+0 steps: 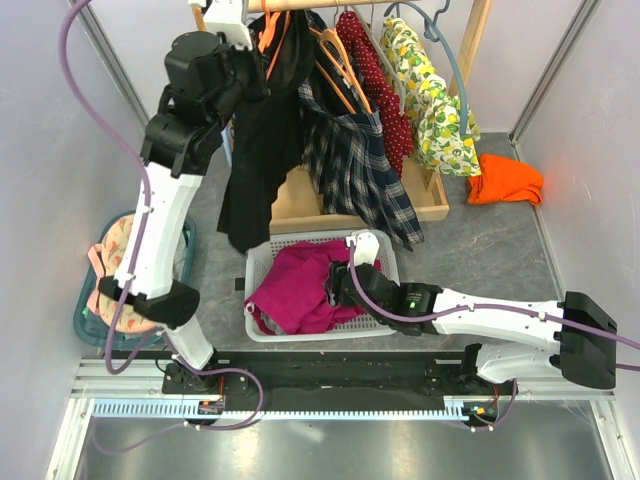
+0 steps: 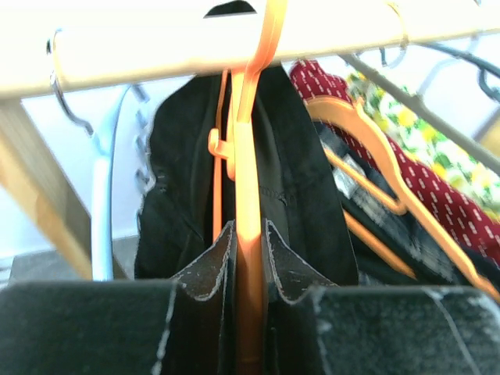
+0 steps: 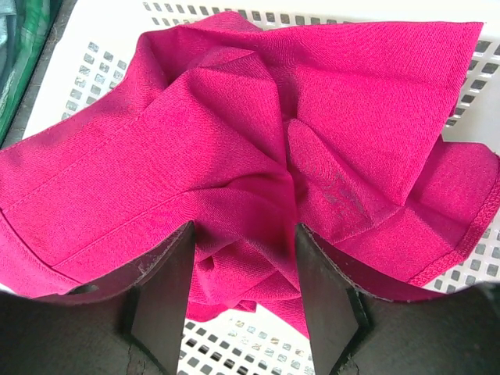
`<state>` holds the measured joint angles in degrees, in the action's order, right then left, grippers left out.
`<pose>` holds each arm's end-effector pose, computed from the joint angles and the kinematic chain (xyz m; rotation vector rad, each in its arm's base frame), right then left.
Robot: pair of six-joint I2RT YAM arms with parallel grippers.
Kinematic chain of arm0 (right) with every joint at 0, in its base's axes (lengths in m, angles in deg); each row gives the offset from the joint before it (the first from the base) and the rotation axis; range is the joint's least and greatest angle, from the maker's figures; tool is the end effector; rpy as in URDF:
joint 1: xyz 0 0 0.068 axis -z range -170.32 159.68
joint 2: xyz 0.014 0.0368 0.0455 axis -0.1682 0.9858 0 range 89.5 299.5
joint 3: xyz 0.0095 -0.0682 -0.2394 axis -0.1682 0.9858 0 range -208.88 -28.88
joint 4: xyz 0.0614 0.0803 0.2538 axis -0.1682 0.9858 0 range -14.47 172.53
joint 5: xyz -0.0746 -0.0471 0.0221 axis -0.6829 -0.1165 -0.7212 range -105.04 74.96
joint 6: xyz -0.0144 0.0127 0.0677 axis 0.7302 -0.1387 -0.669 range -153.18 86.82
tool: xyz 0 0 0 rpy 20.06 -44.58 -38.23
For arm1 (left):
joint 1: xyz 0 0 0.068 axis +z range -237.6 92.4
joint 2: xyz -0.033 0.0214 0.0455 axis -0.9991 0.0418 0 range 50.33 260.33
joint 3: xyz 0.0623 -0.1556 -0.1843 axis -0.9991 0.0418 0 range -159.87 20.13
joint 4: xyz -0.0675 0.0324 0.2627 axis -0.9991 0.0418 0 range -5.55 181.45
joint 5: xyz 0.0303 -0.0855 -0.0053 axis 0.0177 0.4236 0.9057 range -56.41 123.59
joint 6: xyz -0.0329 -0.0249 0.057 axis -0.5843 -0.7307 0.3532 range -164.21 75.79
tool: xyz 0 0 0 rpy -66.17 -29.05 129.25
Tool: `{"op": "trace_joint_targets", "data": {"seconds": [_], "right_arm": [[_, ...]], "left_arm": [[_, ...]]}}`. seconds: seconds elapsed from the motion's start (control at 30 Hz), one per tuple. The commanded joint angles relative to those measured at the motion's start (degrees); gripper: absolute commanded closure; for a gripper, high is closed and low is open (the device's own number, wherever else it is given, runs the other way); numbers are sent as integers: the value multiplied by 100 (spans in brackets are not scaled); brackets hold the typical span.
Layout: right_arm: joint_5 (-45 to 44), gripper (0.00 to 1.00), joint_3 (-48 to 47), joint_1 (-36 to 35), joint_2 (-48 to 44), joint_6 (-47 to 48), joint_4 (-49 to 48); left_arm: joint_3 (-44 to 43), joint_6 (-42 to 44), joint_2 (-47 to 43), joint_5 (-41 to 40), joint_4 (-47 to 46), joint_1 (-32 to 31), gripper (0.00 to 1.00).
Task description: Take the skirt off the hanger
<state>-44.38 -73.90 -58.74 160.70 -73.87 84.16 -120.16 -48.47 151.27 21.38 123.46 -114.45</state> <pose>0.1374 0.2709 0.2095 -0.2272 2.1347 0.5827 0.3238 -0.1502 0.5590 0.1411 1.5644 -0.2603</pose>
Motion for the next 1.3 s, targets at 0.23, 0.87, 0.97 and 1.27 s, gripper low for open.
{"op": "trace_joint_targets", "data": {"seconds": [0.23,0.87,0.97,1.27], "right_arm": [[-300,34,-393,-22,-554,140,385],[-739,13,-2942,-13,-2225,1438,-474],[-862,11,-3548,-13,-1725,1756,-616],[-889,11,-4085,-13,-739,2012,-1011]], "left_arm": [[1407,56,-2008,1140,159,4,98],[2312,732,-4056,4233,2198,-4,98],[2462,741,-4136,4489,2304,4,98],[2489,821,-4171,4605,2393,4,98]]}}
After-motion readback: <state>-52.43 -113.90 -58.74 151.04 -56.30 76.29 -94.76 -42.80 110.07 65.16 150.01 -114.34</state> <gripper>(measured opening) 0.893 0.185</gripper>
